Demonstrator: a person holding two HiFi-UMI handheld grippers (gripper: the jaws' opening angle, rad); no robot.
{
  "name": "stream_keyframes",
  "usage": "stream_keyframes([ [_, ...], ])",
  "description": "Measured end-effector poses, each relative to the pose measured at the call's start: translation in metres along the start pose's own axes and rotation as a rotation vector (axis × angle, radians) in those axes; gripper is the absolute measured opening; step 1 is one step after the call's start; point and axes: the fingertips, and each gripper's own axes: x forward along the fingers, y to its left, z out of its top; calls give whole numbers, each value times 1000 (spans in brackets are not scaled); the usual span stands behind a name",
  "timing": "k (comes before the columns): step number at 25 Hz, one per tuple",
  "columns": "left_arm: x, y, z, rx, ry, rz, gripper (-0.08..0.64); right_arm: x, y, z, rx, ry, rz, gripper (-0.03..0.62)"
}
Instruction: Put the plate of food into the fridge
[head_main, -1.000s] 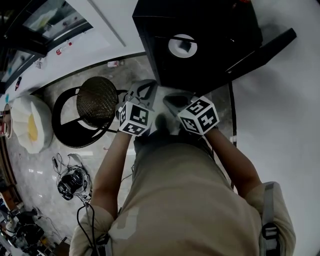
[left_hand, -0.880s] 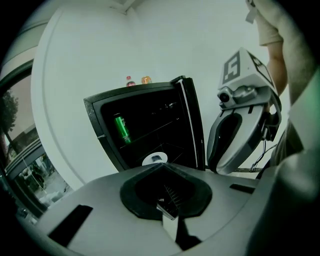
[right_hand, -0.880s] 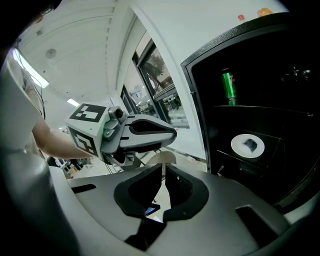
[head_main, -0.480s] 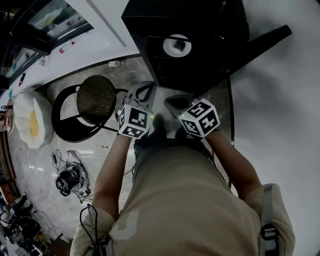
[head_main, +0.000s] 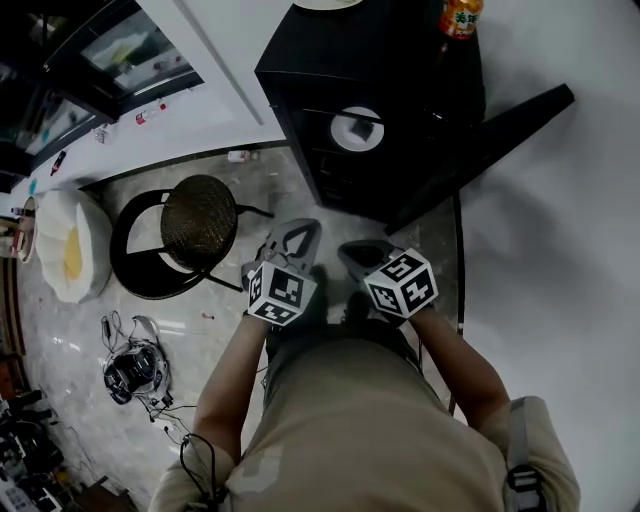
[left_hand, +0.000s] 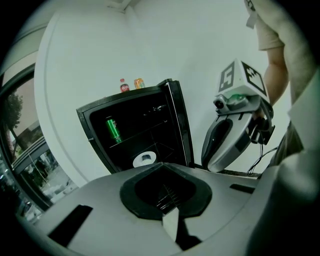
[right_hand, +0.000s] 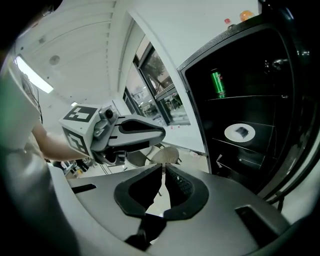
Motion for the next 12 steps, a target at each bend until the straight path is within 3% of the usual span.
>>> stream_keyframes([
  [12, -24, 13, -8, 14, -75, -66, 10, 5, 0, 9, 59, -20, -109, 29],
])
